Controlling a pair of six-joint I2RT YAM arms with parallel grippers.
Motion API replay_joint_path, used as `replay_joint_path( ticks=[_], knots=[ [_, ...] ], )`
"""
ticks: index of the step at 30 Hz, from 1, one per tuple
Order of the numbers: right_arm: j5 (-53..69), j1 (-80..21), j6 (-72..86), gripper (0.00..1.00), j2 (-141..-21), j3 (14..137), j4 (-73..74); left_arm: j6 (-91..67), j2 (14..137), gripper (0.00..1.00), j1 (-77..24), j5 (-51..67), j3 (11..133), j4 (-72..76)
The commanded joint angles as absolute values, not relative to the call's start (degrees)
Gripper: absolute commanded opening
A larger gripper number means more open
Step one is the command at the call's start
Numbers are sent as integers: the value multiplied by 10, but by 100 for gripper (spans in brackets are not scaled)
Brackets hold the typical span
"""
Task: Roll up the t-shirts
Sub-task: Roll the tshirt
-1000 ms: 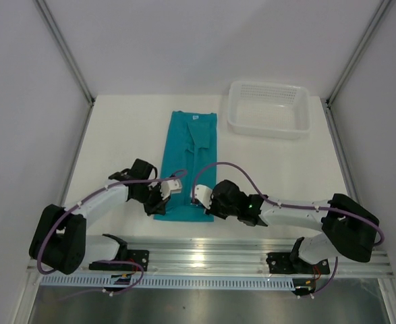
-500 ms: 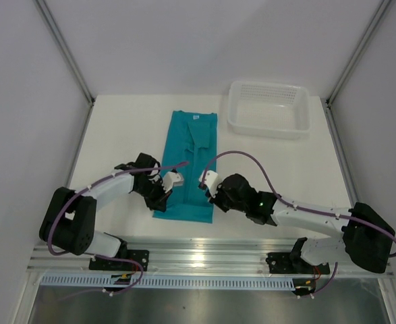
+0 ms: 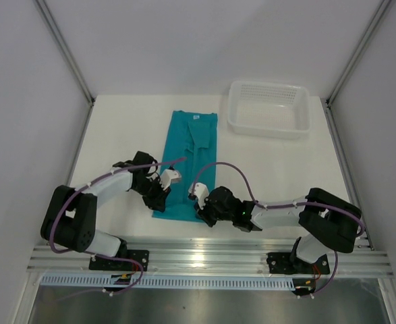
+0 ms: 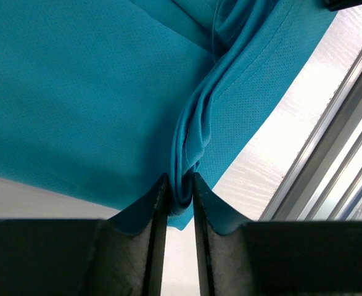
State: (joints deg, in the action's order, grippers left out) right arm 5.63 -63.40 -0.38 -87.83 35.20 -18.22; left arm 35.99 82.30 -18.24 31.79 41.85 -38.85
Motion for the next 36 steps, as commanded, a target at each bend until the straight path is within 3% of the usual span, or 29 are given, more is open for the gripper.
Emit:
replay_joint_path(
  ticks=[1, 6, 8, 14, 17, 21, 23, 36],
  knots=[
    [47, -627, 47, 0, -899, 341, -261, 357, 812, 26, -167, 346, 446, -404],
    [59, -608, 94, 0, -890, 322, -284, 354, 800, 32, -149, 387, 462, -426],
    [57, -602, 97, 0, -896, 323, -274, 347, 791, 39, -142, 396, 472, -425],
    [43, -592, 104, 0, -911, 338, -242, 336, 747, 43, -129, 401, 485, -432],
    [40, -589, 113, 0, -906, 335, -242, 357, 687, 39, -137, 399, 458, -425],
    [40, -588, 117, 0, -908, 337, -243, 417, 623, 22, -172, 405, 427, -453],
    [38, -587, 116, 0, -908, 339, -239, 437, 634, 18, -197, 377, 411, -453],
    [34, -585, 120, 0, -906, 340, -236, 475, 745, 19, -257, 295, 392, -414]
  ],
)
